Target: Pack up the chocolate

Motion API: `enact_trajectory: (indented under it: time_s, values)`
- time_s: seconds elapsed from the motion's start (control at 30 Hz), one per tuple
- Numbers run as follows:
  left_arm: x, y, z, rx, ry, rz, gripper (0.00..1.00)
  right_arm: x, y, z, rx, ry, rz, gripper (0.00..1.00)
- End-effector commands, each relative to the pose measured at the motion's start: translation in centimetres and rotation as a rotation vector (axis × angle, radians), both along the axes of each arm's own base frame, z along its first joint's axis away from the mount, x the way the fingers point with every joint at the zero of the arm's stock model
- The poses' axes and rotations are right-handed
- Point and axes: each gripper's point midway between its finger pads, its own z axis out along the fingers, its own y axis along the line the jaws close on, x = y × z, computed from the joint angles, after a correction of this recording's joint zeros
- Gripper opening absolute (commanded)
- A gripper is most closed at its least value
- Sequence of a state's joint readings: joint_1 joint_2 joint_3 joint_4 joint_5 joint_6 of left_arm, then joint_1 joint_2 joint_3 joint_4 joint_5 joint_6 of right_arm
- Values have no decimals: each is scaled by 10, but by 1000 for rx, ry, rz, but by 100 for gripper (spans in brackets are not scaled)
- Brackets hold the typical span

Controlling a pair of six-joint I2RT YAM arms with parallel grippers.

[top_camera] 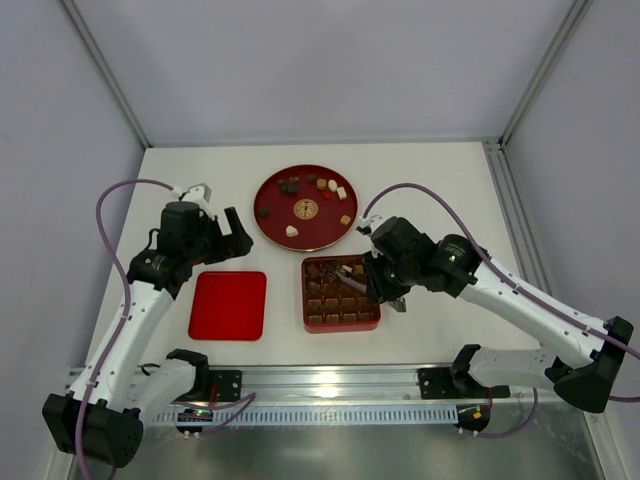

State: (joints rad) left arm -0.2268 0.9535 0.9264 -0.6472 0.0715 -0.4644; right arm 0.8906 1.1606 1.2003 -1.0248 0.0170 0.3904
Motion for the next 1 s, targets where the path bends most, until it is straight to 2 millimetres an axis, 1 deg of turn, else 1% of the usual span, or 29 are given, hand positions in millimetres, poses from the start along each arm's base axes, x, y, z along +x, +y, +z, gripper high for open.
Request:
enact_trajectory:
  time_s: [0.0, 0.07, 0.1, 0.27, 0.43, 0.77, 0.8, 0.97]
  values:
    - [1, 3, 4, 5, -23, 8, 100, 1, 4, 3, 43, -25, -24, 28]
    - [1, 3, 4, 6, -23, 9, 100, -2, 6, 1, 44, -18, -20, 28]
    - [1, 3, 4, 5, -21, 8, 100, -3, 5, -4, 38, -12, -20, 28]
    - [2, 3, 6, 3, -27, 10, 100, -2, 10, -10, 38, -6, -15, 28]
    - [1, 3, 4, 6, -25, 11, 100, 0, 14, -12, 35, -7, -11, 29]
    - [1, 3, 5, 3, -24, 9, 100, 0, 14, -16, 24, -2, -13, 29]
    - [1, 3, 5, 4, -26, 8, 100, 0, 14, -15, 25, -3, -13, 34]
    - [1, 3, 5, 3, -25, 9, 100, 0, 13, -16, 21, -4, -14, 35]
